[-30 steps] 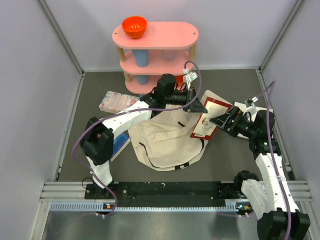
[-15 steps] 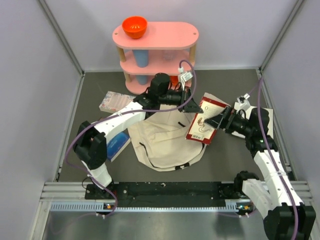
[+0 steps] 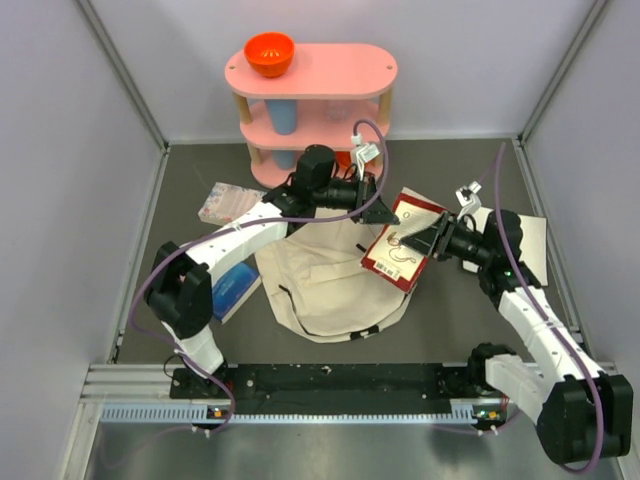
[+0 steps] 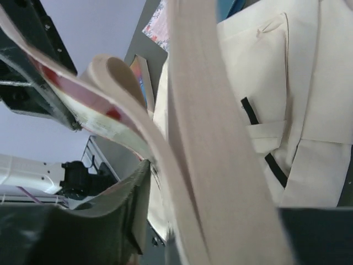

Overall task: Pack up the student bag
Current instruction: Pick up the book from the center of the board.

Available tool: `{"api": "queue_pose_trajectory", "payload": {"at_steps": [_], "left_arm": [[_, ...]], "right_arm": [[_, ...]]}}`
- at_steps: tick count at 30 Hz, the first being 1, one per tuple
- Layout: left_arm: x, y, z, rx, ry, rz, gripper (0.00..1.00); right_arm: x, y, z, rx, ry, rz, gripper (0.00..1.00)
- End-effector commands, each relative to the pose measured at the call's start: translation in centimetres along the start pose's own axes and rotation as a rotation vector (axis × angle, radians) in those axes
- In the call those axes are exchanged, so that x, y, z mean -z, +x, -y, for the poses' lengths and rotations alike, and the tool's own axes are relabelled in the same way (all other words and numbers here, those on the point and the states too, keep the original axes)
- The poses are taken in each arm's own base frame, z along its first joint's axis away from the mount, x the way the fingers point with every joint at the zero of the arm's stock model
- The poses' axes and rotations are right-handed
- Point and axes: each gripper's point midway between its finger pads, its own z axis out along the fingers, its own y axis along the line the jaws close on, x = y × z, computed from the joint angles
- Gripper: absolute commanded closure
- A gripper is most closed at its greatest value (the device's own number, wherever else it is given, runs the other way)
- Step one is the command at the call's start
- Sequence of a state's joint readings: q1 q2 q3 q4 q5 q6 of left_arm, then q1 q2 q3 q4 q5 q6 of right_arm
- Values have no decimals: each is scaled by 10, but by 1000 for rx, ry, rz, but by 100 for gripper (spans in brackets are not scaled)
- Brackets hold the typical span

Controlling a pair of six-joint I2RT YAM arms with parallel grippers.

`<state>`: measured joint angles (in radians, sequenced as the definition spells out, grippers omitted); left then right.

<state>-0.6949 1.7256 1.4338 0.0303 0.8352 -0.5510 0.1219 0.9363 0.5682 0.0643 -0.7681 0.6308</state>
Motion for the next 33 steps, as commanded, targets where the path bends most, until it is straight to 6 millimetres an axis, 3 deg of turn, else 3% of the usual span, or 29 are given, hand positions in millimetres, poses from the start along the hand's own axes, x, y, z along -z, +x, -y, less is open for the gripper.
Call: {"api": "queue_pose_trajectory", "payload": {"at_steps": [1,2,4,5,7,9,10,19,21,28,33], "left_arm": [[13,-12,17,-75,-9,40,100],[13,-14,9,-72,-43,51,95],[16,-12,-2,-55,-90,47,76],[18,-11,-8,-46,-127,49,47],[21,-8,-18,-52,-180,51,34],[29,-13,-24,-67,-243,89,8],[32,-9,-30,-61,-262,95,2],[34,-25,-7,-74,-90,209,2],[35,-35,3,-87,-33,239,2],[42,-38,45,-141,255,234,1],[40,-20,48,-107,333,129,1]], "right_arm": [[2,-16,-21,86,-63,74,79],[3,-16,-23,84,-66,75,86],[4,-16,-26,85,-78,73,99],[5,-16,-28,79,-86,72,100],[6,-15,-35,82,-117,64,100],[7,-17,-43,82,-152,63,100],[9,-15,-48,72,-175,54,100],[20,-23,-98,78,-416,13,100],[21,-23,-102,86,-443,-1,100],[18,-13,-104,127,-504,-108,100],[18,-11,-114,176,-548,-140,100]]}}
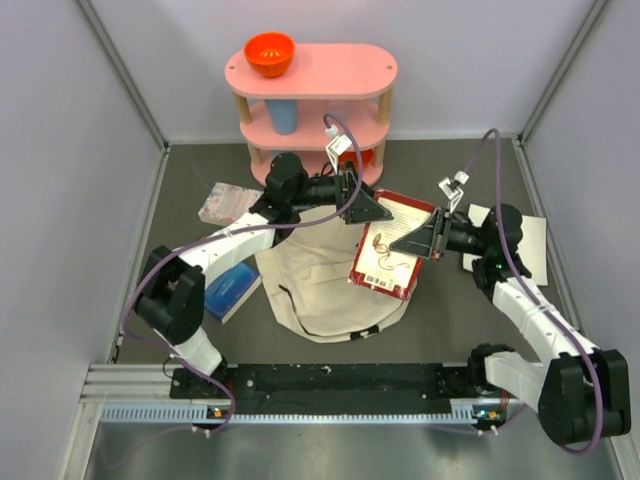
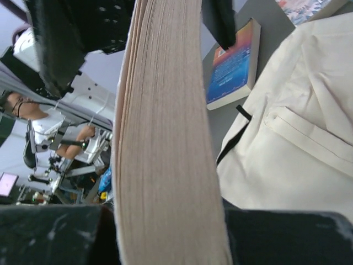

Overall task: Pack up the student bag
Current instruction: Pick up the book from the center of the board.

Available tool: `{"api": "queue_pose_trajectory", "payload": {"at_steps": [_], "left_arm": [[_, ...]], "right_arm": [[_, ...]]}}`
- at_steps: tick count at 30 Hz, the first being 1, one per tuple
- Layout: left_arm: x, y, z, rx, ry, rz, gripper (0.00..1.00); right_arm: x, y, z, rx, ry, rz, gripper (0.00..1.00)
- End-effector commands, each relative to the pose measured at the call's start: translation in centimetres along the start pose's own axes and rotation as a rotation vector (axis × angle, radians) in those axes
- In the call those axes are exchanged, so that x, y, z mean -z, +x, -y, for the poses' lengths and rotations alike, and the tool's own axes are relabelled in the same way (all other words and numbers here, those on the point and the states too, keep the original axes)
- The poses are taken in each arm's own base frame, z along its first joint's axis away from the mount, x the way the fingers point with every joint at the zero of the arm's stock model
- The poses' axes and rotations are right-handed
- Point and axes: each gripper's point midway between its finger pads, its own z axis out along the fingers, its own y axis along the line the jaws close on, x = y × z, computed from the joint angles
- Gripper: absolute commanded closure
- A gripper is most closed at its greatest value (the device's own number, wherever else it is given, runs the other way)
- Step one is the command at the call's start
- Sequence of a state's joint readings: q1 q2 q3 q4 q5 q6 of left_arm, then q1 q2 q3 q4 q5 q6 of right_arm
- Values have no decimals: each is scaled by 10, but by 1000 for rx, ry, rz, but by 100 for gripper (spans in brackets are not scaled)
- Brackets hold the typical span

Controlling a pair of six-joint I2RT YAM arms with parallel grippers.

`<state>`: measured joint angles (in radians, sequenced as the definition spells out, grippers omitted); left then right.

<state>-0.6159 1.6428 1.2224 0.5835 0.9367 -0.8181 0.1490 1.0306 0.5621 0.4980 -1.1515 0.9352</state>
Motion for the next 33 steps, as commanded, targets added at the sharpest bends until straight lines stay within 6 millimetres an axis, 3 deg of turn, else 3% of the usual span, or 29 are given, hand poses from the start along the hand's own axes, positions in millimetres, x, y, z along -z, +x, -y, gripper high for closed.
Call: {"api": "queue_pose_trajectory", "payload": {"at_steps": [1,8,10,11,13,15,16,19,21,22,24,25,26,27,28,29,30,31,32,33], "left_arm": [[2,11,18,-16,158,-76,1],[4,21,18,25,183,-91,1],[5,21,20,16,191,-89,7],[5,22,21,14,193,-92,13],[5,21,20,15,185,-89,36],[5,20,18,17,178,-85,66],[4,21,17,25,174,-86,85],[4,20,15,22,170,-83,100],[5,19,15,16,158,-75,100],[5,21,11,14,139,-76,100],[8,12,6,-1,65,-31,100],[10,8,-1,-61,21,-12,100],[15,6,-21,-15,-110,13,100],[22,-4,-17,-55,-157,44,100],[29,-11,-25,-96,-230,74,100],[41,-10,-38,-70,-318,92,100],[55,-29,-42,-92,-419,184,100],[67,-35,-45,-71,-471,234,100],[88,-31,-63,-25,-549,274,100],[101,-46,-56,-47,-567,365,100]], "right_arm": [[-5,-15,-38,216,-117,-41,100],[-13,-8,-38,223,-138,-116,100],[-14,-6,-35,220,-137,-133,100],[-14,-7,-36,225,-135,-135,100],[-15,-4,-29,206,-116,-156,100],[-15,-5,-29,234,-118,-170,100],[-16,-5,-27,229,-116,-177,100],[-16,-6,-24,229,-105,-194,100],[-18,-7,-17,221,-69,-196,100],[-18,-10,-14,216,-45,-189,86],[-21,-21,6,186,89,-138,74],[-21,-24,14,174,136,-118,43],[-21,-28,21,162,185,-99,33],[-18,-35,36,150,280,-52,26],[-16,-38,42,137,327,-22,19],[-12,-38,54,110,387,7,17],[-6,-45,63,74,466,79,16],[-5,-51,63,76,471,126,12],[-3,-41,73,40,490,141,11],[-2,-41,72,-24,485,190,10]]}}
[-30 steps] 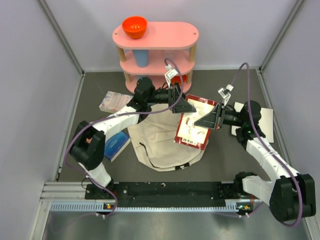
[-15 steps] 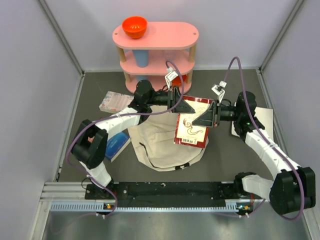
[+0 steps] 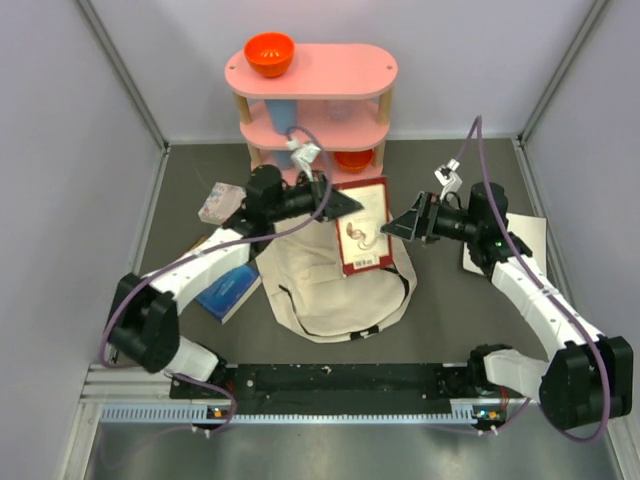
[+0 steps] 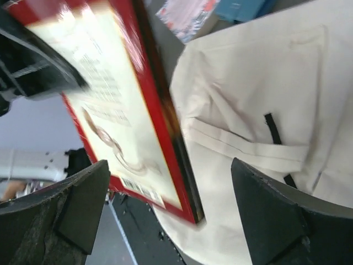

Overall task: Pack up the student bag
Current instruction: Pick up the book from the center of the board.

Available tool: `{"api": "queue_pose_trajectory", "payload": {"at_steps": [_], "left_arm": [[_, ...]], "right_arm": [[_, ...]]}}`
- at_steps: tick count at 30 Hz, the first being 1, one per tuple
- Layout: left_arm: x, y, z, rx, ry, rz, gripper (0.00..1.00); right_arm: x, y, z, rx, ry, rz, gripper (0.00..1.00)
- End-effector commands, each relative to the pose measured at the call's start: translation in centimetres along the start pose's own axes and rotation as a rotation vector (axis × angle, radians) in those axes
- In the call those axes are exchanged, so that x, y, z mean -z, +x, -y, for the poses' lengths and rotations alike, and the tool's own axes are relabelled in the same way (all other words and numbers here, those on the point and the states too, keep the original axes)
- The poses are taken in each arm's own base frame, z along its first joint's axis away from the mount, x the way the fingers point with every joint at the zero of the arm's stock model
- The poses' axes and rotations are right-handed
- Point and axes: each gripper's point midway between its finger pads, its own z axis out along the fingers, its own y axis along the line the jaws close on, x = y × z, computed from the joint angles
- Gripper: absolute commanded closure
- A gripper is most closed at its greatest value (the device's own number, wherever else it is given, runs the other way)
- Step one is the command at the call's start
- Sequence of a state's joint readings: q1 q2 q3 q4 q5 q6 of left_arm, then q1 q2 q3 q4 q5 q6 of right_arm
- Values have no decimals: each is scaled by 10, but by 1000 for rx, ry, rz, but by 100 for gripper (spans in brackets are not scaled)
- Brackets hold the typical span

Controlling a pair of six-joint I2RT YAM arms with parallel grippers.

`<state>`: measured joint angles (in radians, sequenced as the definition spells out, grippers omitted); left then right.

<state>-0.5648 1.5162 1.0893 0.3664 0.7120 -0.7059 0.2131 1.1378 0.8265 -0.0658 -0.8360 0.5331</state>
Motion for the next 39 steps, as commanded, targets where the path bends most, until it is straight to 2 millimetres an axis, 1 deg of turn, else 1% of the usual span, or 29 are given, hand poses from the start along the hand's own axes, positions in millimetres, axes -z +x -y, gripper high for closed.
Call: {"api": "queue_pose_trajectory", "payload": {"at_steps": [1,2,3,4,5,6,7,8,9,10,13,14,15,16,19,20,21,22,24,25,26,29,31,32,35,38,39], "left_arm": [[61,-64,-26,-5,-259,352,100],[75,-52,-46,37,-297,385,100],[85,-65,-32,13,-255,464,100],[91,-66,-35,60,-260,503,100],[97,-58,-42,85,-280,513,100],[100,-59,-40,92,-274,531,100],[102,-63,-34,116,-244,559,100],[103,-55,-37,140,-237,565,100],[106,-57,-31,146,-206,587,100],[108,-63,-24,164,-167,629,100],[109,-62,-21,193,-143,643,100],[109,-62,-19,195,-132,641,100],[110,-61,-17,198,-120,644,100],[111,-62,-14,212,-102,654,100],[114,-62,-10,243,-67,684,100],[113,-60,-9,248,-61,687,100],[114,-61,-10,258,-60,691,100],[114,-60,-10,272,-56,695,100],[113,-58,-12,280,-58,691,100],[112,-57,-11,285,-52,685,100],[111,-56,-12,286,-54,682,100],[108,-52,-14,306,-46,676,100],[106,-48,-15,323,-41,674,100],[105,-47,-18,329,-45,673,100],[102,-43,-20,336,-47,665,100],[102,-41,-22,345,-54,665,100],[102,-40,-23,348,-59,668,100]], "right_arm": [[6,-23,12,-100,106,244,9],[4,-8,19,-149,91,240,9],[5,-6,11,-232,40,258,8],[8,-15,-5,-210,-42,316,8],[7,-2,-1,-256,-63,319,7],[7,-1,-5,-328,-87,343,7],[5,5,-16,-338,-122,342,7],[2,5,-15,-354,-111,378,7],[-2,10,-19,-370,-106,375,7],[-9,19,-28,-372,-113,353,7],[-13,18,-35,-387,-135,404,7],[-17,24,-33,-402,-135,396,7],[-16,18,-36,-422,-159,422,7],[-18,20,-31,-442,-152,423,7],[-28,20,-32,-476,-187,411,7],[-32,23,-34,-490,-196,390,8],[-39,27,-27,-515,-184,373,7],[-38,21,-37,-495,-233,392,8],[-45,23,-44,-467,-275,370,10],[-46,16,-54,-435,-319,375,11],[-48,18,-60,-432,-345,346,11],[-56,14,-67,-418,-382,342,13],[-63,14,-68,-420,-387,339,18],[-64,14,-71,-412,-402,337,19],[-68,8,-76,-409,-425,341,27],[-67,3,-79,-409,-442,356,50],[-66,1,-81,-407,-449,362,65]]}}
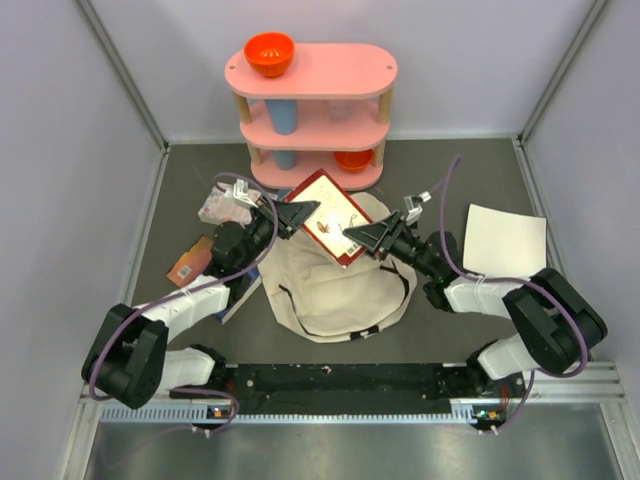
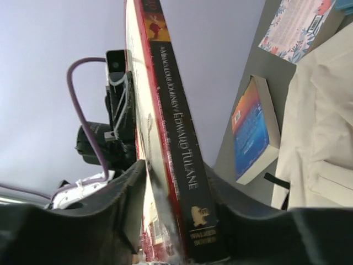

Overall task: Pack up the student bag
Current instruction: Pick up the book from the center of the board.

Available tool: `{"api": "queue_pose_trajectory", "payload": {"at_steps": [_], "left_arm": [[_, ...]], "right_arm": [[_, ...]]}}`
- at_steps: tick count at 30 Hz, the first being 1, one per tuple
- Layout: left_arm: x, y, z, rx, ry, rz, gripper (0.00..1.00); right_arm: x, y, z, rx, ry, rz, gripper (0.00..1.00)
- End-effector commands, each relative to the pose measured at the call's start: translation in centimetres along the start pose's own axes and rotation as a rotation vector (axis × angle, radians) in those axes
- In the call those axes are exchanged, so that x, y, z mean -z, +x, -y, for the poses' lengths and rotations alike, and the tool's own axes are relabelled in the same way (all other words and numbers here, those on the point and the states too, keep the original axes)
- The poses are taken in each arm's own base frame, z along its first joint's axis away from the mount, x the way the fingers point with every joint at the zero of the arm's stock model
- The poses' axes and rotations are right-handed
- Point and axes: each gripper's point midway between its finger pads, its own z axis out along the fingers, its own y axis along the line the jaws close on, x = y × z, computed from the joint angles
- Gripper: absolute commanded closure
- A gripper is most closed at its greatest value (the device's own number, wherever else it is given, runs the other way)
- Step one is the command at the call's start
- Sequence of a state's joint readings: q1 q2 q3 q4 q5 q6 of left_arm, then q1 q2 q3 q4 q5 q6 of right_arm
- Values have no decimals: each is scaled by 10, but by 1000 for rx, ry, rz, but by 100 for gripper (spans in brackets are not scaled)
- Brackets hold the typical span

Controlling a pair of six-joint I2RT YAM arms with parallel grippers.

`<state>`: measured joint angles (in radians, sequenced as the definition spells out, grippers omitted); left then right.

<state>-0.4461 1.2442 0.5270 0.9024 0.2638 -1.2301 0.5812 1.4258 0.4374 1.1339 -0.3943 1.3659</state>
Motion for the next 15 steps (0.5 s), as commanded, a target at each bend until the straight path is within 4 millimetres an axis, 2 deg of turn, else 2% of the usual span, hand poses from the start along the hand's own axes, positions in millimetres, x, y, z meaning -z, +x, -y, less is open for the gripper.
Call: {"api": "queue_pose_trajectory", "payload": {"at_steps": [1,3,4,6,8,9,12,15], "left_arm": [[1,-11,24,-4,93,62,100],[1,-12,20,-3,76,66,100],[1,-12,21,-3,77,68,100],[0,-11,21,-2,81,64,100],[-1,-10,22,0,84,61,100],[-1,-11,21,2,84,67,100],[-1,-11,21,3,84,72,100],[-2,-11,21,-3,85,73,100]], "right_arm": [[-6,-7,-52,67,-193,25,70],[-5,-6,-56,59,-207,19,77],[-6,-6,-57,60,-210,16,74],[-6,-4,-57,60,-211,1,63],[-6,-3,-57,59,-213,1,62],[-7,-2,-58,57,-214,0,53],[-7,-2,-60,61,-220,3,52],[-9,1,-65,62,-228,-2,54]]}}
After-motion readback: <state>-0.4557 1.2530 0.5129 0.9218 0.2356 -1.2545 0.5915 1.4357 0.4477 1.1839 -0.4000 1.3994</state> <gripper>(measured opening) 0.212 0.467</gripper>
